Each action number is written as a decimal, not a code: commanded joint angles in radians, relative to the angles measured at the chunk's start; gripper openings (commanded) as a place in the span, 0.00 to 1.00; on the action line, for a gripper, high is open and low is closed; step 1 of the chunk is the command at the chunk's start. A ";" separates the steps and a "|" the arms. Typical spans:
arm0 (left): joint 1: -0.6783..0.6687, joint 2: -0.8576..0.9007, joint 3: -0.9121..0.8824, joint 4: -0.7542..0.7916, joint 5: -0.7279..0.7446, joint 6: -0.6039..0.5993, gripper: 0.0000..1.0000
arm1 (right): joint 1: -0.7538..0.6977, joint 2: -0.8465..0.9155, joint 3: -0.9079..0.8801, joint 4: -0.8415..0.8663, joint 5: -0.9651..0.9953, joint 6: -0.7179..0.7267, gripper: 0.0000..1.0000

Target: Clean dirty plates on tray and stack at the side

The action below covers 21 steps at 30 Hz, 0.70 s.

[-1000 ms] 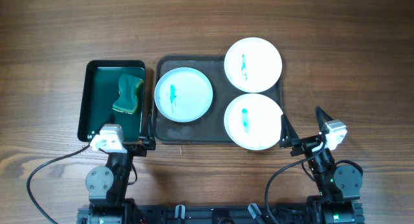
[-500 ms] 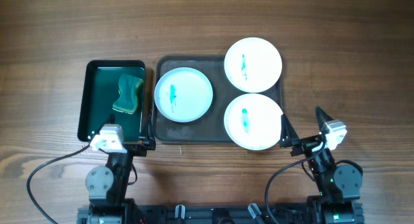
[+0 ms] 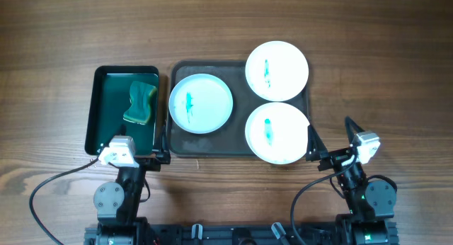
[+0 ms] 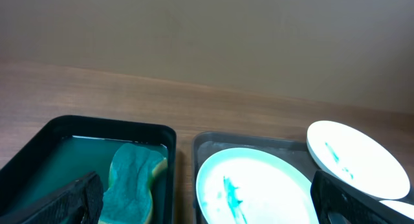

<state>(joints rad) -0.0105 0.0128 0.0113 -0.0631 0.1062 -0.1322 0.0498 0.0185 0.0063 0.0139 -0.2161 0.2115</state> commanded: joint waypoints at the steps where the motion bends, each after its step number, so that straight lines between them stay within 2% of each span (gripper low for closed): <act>1: -0.005 -0.006 -0.003 0.012 0.056 0.020 1.00 | 0.003 0.006 -0.001 0.004 -0.019 0.060 1.00; 7: -0.005 0.042 0.157 -0.156 0.108 0.020 1.00 | 0.003 0.012 0.068 -0.042 -0.111 0.050 1.00; 10: -0.005 0.194 0.354 -0.298 0.111 0.020 1.00 | 0.003 0.100 0.181 -0.126 -0.121 0.042 1.00; 16: -0.005 0.612 0.732 -0.566 0.111 0.020 1.00 | 0.003 0.485 0.544 -0.387 -0.167 -0.058 1.00; 21: -0.005 0.999 1.038 -0.828 0.117 0.021 1.00 | 0.003 0.875 0.921 -0.759 -0.212 -0.056 1.00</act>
<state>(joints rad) -0.0113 0.8459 0.9070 -0.7979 0.2081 -0.1314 0.0509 0.7578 0.7818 -0.6369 -0.3927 0.1741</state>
